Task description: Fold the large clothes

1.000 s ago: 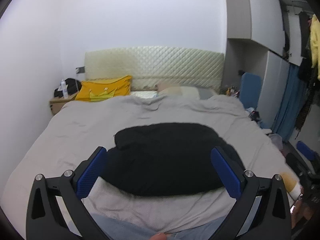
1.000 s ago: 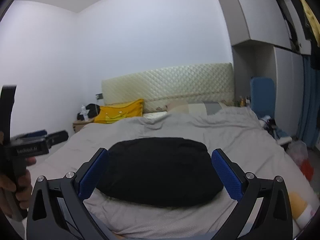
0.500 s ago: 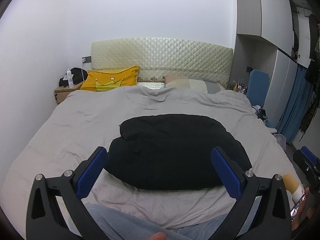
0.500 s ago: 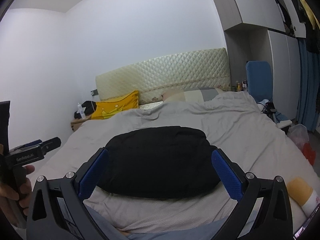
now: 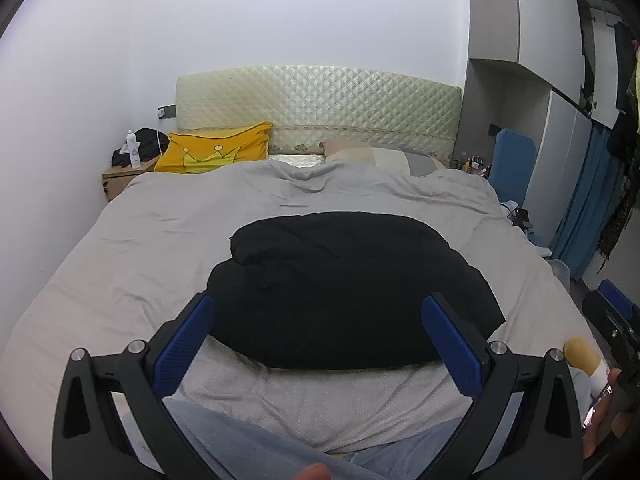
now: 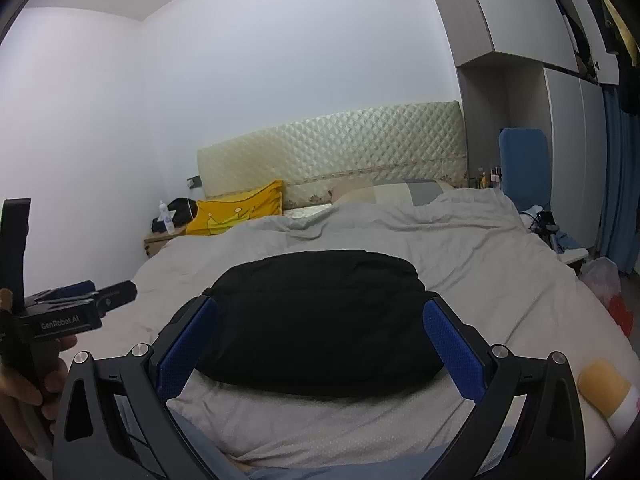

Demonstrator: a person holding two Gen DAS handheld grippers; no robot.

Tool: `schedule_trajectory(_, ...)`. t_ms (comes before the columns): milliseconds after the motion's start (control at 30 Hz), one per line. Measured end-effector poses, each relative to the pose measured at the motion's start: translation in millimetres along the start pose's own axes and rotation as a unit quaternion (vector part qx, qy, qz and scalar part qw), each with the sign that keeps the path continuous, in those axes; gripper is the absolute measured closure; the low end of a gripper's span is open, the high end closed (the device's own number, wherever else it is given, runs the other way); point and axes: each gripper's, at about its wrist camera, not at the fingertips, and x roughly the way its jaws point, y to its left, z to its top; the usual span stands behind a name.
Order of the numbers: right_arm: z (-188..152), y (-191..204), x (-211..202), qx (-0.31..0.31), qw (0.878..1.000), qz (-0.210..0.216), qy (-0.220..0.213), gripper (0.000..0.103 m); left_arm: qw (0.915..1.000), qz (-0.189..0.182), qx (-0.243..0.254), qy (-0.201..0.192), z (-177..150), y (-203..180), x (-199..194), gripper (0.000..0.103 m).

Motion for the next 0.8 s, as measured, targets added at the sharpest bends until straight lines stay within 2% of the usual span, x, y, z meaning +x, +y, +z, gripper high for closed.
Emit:
schedule_trajectory(367, -13.2, 0.2, 9.6, -0.014, 1.000, -0.009, -0.003, 0.000, 0.9998, -0.011, 0.012, -0.007, -7.8, -3.3, 9.7, 0.000)
schedule_trajectory(567, -13.2, -7.2, 7.4, -0.003, 1.000, -0.022, -0.005, 0.000, 0.9998, -0.022, 0.002, -0.004, -9.4, -4.6, 7.6, 0.000)
schedule_trajectory(800, -13.2, -8.7, 3.1, -0.002, 1.000, -0.026, -0.003, 0.000, 0.9997, -0.026, 0.003, 0.002, -0.5, -12.8, 7.6, 0.000)
